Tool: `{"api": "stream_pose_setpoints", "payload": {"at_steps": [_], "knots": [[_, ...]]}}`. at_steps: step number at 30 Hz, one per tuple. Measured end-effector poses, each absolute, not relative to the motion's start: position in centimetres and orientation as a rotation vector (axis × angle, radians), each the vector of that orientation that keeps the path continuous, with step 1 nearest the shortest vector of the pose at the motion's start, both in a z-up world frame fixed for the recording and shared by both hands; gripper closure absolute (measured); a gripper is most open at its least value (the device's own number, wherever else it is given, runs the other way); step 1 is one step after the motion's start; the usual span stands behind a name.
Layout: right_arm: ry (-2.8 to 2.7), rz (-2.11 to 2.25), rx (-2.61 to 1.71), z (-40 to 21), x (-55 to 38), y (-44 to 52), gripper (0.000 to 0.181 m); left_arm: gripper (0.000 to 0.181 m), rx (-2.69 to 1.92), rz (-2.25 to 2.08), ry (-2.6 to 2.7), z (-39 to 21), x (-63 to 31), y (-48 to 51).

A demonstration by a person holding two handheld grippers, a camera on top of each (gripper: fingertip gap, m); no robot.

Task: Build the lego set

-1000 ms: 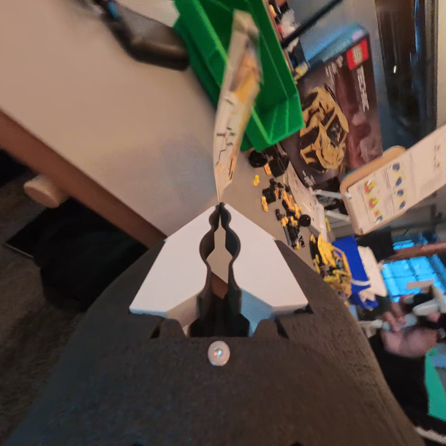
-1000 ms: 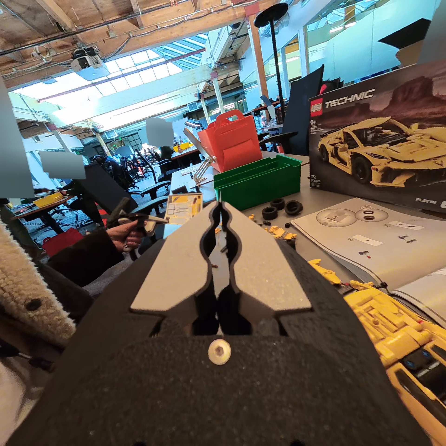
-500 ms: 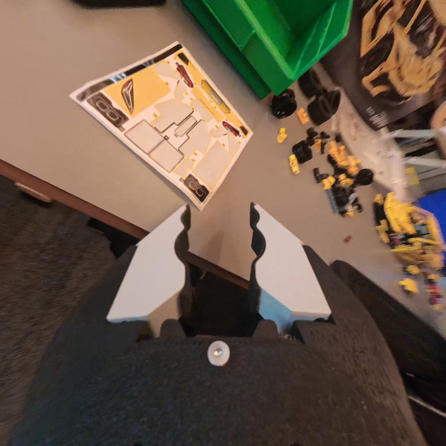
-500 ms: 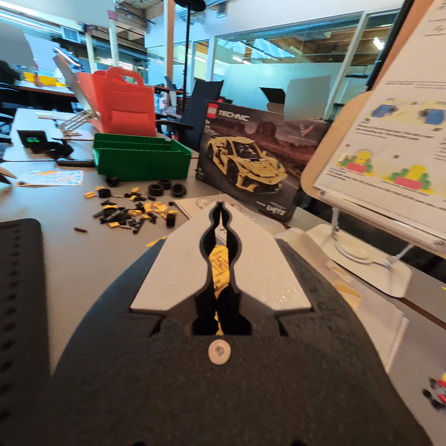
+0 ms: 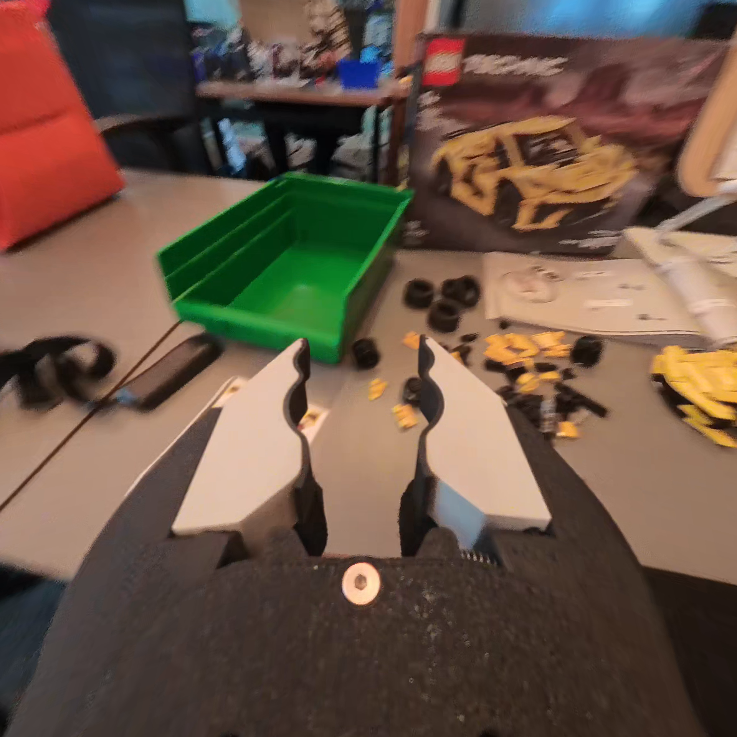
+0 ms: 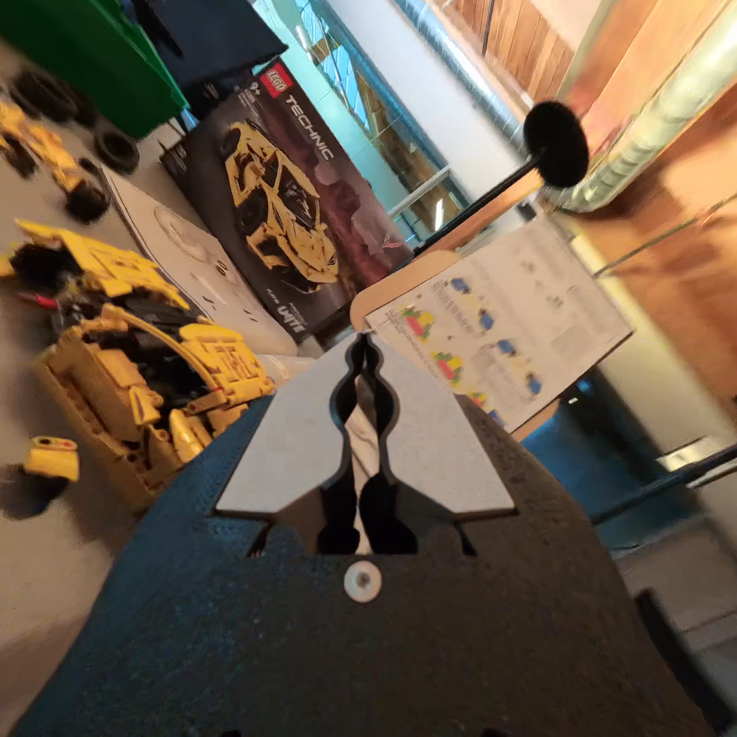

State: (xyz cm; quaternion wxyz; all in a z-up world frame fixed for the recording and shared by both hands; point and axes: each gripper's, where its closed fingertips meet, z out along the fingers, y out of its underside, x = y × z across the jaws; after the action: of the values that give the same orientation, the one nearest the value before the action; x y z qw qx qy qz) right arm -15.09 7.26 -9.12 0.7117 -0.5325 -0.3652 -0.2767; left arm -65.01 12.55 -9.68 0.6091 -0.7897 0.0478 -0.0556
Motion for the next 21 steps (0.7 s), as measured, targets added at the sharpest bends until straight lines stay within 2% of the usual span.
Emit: {"api": "stream_pose_setpoints", "payload": {"at_steps": [4,9,15,21], "knots": [[-0.888,-0.669,-1.183,-10.1,-15.8,7.4,0.181,0.127,-1.728,-0.359,0.35,-8.1,-54.6,14.2],[-0.866,-0.632,-1.202,-10.2,-15.6,7.4,0.181,0.127,-1.65,-0.63,0.698,-9.5,-41.9,13.7],[-0.735,-0.371,-1.251,-9.6,-15.8,7.1,0.181,0.127,-1.581,-0.967,1.359,-16.2,-29.8,5.8],[-0.498,0.058,-1.344,-8.7,-14.4,5.6,0.181,0.128,-1.665,-0.959,1.725,-21.9,-26.7,3.3]]}}
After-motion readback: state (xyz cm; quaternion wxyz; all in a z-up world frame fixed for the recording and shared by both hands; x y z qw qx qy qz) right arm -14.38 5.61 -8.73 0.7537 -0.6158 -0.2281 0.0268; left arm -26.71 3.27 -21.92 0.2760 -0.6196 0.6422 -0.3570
